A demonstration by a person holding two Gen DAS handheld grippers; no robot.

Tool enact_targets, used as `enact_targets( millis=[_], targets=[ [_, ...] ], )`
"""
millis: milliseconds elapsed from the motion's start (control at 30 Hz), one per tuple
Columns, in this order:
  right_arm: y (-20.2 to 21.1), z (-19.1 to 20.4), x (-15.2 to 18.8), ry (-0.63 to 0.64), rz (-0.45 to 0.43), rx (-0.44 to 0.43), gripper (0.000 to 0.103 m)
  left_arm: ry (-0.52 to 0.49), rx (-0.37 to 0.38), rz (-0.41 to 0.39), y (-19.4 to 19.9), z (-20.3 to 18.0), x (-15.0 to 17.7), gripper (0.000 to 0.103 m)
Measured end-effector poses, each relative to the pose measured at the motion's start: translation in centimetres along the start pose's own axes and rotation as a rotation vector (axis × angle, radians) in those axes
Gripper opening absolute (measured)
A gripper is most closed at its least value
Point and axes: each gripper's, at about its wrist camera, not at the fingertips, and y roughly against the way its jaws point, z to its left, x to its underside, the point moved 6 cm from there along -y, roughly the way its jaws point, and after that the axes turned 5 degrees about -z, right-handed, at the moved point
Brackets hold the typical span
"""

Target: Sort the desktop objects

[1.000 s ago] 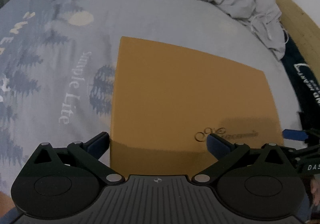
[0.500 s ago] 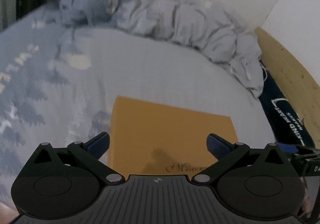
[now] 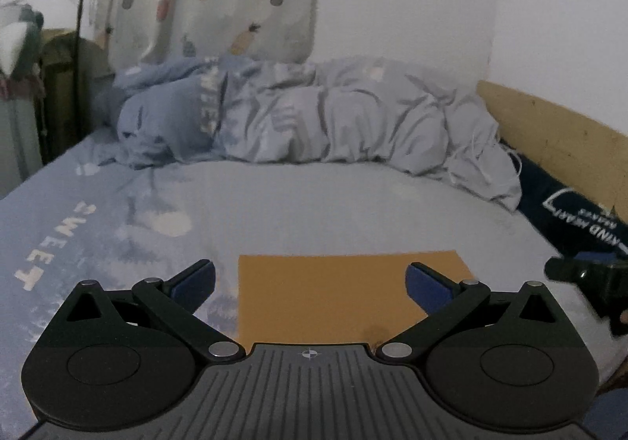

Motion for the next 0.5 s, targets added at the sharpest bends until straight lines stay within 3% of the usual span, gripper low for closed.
enact_targets(
  millis=[300,500],
  targets=[
    [1.7,0.1,2.1,0.057,-0.049,-0.004,0.103,-0.014,0.014,0.085,1.2,-0.6,3.6,0.103],
    [1.6,0.0,1.7,-0.003,-0.061,-0.029,0.103,-0.057,-0.005,0.071,1.4,-1.0,4.2,0.103]
  ],
)
